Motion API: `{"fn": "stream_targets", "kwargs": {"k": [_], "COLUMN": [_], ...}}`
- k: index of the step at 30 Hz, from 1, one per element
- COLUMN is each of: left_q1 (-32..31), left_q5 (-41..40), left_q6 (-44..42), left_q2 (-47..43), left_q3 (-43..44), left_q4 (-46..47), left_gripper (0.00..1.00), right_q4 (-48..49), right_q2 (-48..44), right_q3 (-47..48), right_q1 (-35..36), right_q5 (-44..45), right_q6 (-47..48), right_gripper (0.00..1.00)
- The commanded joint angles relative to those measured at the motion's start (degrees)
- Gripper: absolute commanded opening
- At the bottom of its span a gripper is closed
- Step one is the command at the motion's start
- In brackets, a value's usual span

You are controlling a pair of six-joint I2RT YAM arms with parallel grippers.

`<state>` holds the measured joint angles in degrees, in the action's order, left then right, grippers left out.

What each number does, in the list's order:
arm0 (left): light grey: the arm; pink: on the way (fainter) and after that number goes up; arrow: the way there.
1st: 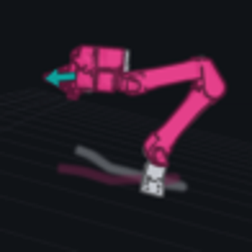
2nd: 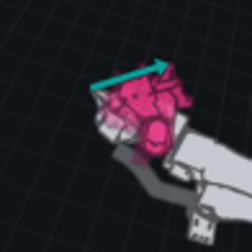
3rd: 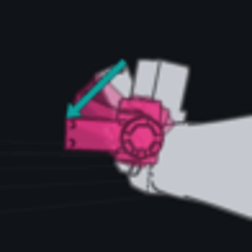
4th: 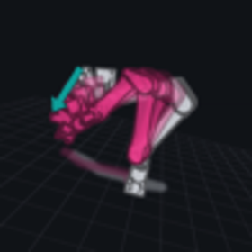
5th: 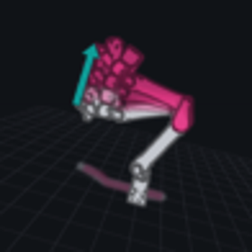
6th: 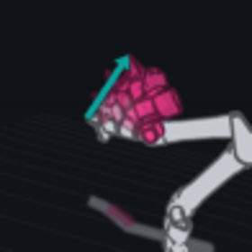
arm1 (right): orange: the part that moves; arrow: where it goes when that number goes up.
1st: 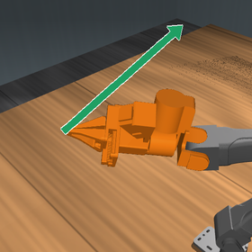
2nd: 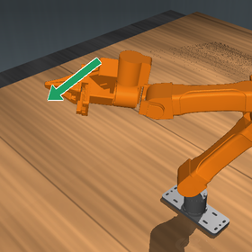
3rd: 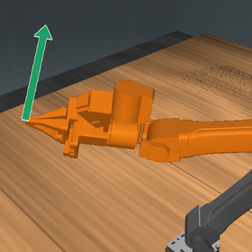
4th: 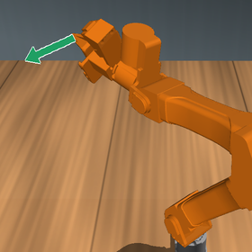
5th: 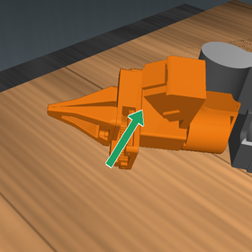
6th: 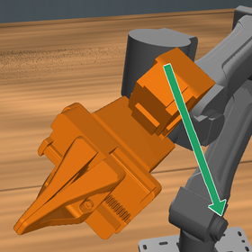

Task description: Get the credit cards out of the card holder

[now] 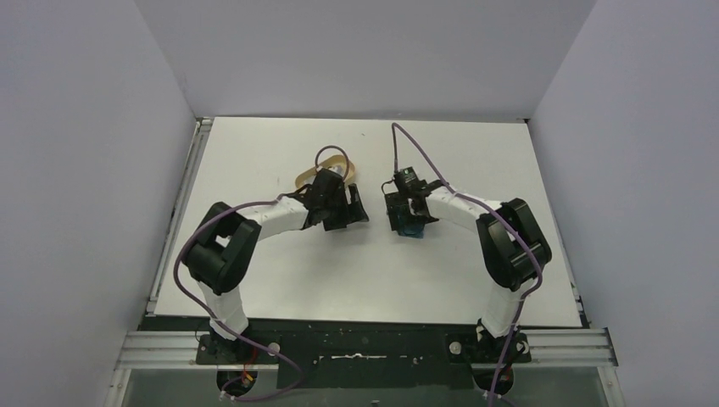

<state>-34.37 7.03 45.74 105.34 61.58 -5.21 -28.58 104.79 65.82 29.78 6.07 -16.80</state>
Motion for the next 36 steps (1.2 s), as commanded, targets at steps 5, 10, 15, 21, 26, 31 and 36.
{"fn": "stream_targets", "kwargs": {"k": [5, 10, 15, 21, 26, 31, 36], "left_q1": [0.5, -0.3, -1.9, -1.9, -1.9, -2.4, -2.8], "left_q5": [-0.2, 0.4, 1.0, 0.7, -2.4, -4.4, -5.0], "left_q6": [-1.4, 1.5, 7.3, 18.0, 24.4, 28.4, 33.4], "left_q2": [-6.1, -6.8, -5.9, -6.0, -7.0, -9.1, -8.6], "left_q3": [-3.4, -6.8, -11.1, -20.0, -25.4, -28.8, -32.1], "left_q4": [1.7, 7.1, 15.4, 33.1, 42.2, 46.5, 60.1], "left_gripper": [0.72, 0.72, 0.72, 0.72, 0.72, 0.72, 0.72], "right_q4": [3.2, 7.0, 14.8, 34.2, 46.1, 55.0, 57.0], "right_q2": [-0.9, -2.4, -5.8, -14.4, -21.2, -26.1, -27.1], "right_q3": [-4.5, -6.4, -10.7, -20.3, -26.1, -30.2, -30.6], "right_q1": [0.6, 0.7, 0.4, -2.8, -6.1, -9.8, -9.9], "right_q5": [-5.2, -11.4, -18.4, -28.8, -32.7, -35.9, -37.6], "right_q6": [-1.2, -2.3, -6.8, -17.4, -25.4, -31.5, -32.8], "right_gripper": [0.45, 0.0, 0.0, 0.0, 0.0, 0.0, 0.0]}}
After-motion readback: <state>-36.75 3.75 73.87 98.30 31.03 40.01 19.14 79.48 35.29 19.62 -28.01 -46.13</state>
